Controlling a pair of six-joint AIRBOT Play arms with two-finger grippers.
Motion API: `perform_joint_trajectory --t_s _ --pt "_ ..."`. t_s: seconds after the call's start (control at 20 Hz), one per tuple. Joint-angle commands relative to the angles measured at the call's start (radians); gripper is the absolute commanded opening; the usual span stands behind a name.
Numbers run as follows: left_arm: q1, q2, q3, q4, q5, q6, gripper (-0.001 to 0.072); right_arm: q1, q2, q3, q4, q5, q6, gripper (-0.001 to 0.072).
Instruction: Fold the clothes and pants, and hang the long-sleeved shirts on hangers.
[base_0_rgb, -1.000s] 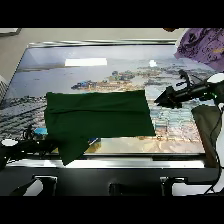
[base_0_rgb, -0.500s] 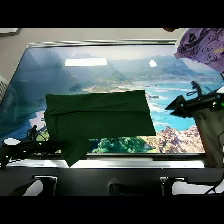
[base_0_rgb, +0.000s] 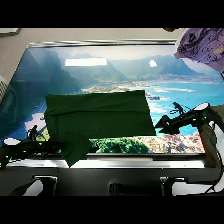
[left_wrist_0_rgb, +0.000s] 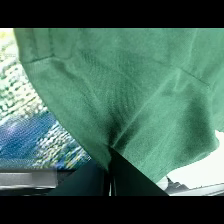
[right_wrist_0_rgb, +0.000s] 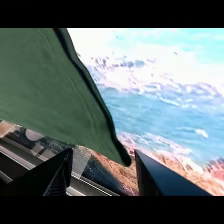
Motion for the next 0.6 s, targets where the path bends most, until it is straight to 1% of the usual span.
perform_joint_trajectory --t_s 0.0,0.3,0.45,0.55 --pt "-0.001 0.001 0.001 0.0 0.0 0.0 0.0022 0.004 -0.001 -0.023 -0.008 -0.027 -0.008 0.0453" --pt "-0.001 0.001 0.001 0.0 -0.001 0.0 0.0022 0.016 -0.001 -0.074 0.044 -0.055 -0.019 0.045" --pt "0.0 0.001 0.001 0.0 0.0 0.0 0.0022 0.031 -0.001 -0.088 0.042 -0.055 -0.028 0.0398" --pt "0.0 0.001 0.001 0.0 0.0 0.0 0.0022 0.031 0.0 -0.088 0.064 -0.079 -0.03 0.0229"
